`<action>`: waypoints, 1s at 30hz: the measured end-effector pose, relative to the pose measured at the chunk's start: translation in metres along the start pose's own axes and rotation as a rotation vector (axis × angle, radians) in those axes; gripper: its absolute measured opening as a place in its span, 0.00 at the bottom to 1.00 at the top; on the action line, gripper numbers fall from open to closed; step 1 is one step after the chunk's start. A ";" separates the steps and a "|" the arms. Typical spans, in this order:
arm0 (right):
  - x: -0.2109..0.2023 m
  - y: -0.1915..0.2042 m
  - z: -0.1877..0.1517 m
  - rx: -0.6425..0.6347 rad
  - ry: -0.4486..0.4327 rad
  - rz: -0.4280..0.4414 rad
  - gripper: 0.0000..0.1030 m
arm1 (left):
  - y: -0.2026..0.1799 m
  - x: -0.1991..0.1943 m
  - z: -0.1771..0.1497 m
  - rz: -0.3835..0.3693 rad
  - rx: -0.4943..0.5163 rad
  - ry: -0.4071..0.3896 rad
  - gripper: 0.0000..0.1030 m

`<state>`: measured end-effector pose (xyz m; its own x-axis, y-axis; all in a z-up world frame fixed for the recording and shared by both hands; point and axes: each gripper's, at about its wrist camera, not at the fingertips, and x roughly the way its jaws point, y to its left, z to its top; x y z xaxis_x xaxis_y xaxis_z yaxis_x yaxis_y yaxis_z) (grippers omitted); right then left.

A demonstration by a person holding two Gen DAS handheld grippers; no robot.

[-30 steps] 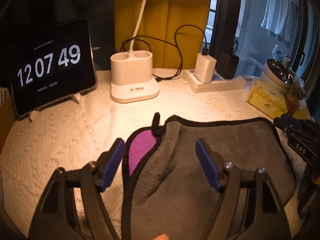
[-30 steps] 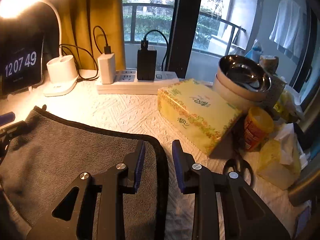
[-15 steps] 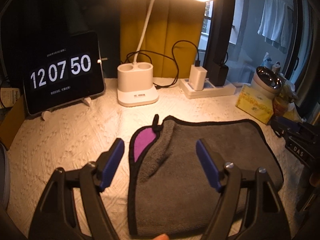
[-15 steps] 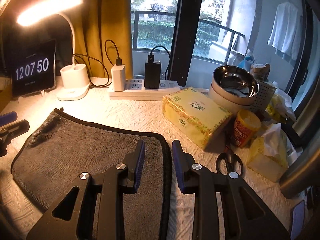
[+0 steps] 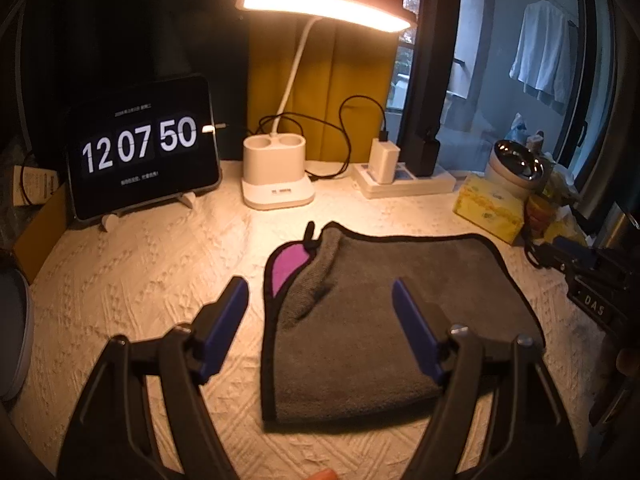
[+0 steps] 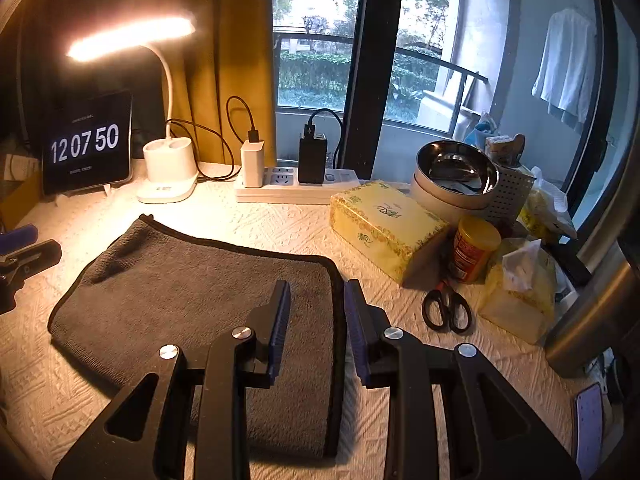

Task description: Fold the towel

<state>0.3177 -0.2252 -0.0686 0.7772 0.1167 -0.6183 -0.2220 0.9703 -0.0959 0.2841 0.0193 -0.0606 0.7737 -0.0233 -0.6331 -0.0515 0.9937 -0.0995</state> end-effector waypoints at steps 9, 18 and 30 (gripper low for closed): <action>-0.022 0.004 -0.012 0.001 -0.008 0.008 0.29 | 0.001 -0.024 -0.012 0.001 -0.001 -0.014 0.73; -0.044 0.008 -0.025 0.008 -0.017 0.021 0.29 | -0.007 -0.051 -0.025 -0.019 0.022 -0.028 0.73; -0.078 0.017 -0.034 -0.012 -0.041 0.038 0.29 | -0.016 -0.085 -0.037 -0.054 0.031 -0.054 0.73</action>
<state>0.2329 -0.2255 -0.0487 0.7918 0.1622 -0.5888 -0.2587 0.9624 -0.0828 0.1952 0.0011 -0.0335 0.8078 -0.0721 -0.5851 0.0104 0.9941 -0.1081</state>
